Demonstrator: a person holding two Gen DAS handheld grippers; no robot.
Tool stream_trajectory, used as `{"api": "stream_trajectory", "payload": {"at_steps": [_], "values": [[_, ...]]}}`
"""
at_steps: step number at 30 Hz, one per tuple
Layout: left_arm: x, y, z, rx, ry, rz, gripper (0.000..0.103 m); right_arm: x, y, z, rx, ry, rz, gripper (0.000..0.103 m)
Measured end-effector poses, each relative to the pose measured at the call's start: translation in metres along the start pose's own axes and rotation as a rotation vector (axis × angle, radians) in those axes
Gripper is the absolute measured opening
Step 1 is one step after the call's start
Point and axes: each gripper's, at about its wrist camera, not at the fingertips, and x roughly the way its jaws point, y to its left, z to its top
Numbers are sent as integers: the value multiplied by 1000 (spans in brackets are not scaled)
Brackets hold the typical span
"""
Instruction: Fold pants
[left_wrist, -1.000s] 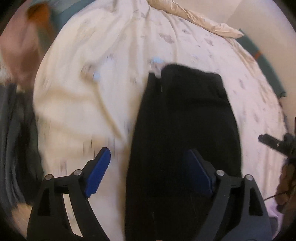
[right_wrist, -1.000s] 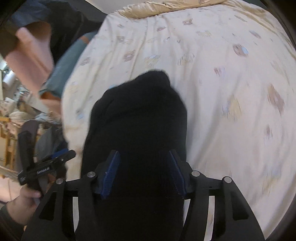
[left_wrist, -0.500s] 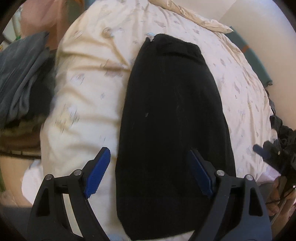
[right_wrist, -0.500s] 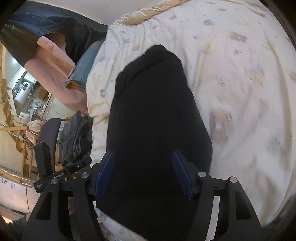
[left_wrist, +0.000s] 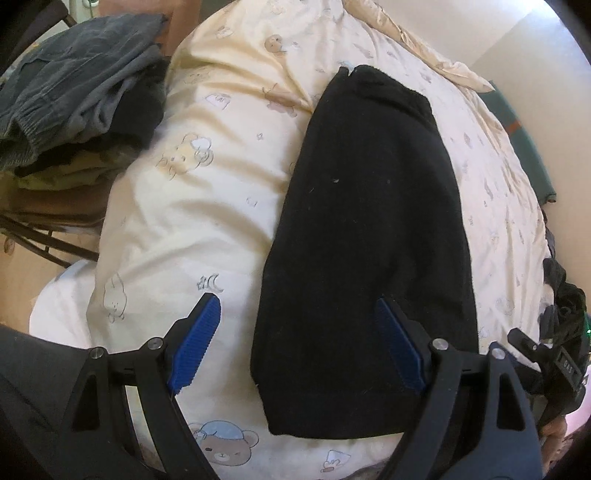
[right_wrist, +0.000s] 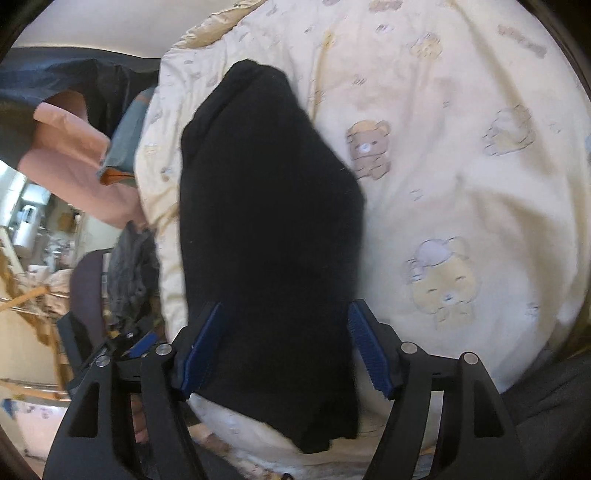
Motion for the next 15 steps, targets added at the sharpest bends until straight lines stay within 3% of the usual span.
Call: {"api": "stream_trajectory", "payload": {"at_steps": [5,12,13,15], "values": [[23,16,-15,-114,127,-68,83,12,-20,-12,82,111,-24,73],[63,13,-44,-127,328,-112,81,47,-25,-51,114,331,-36,72],[65,8,-46,-122,338,-144,79,50,-21,-56,109,337,-9,67],[68,-8,-48,-73,363,-215,60,53,-11,-60,65,329,6,57]]}}
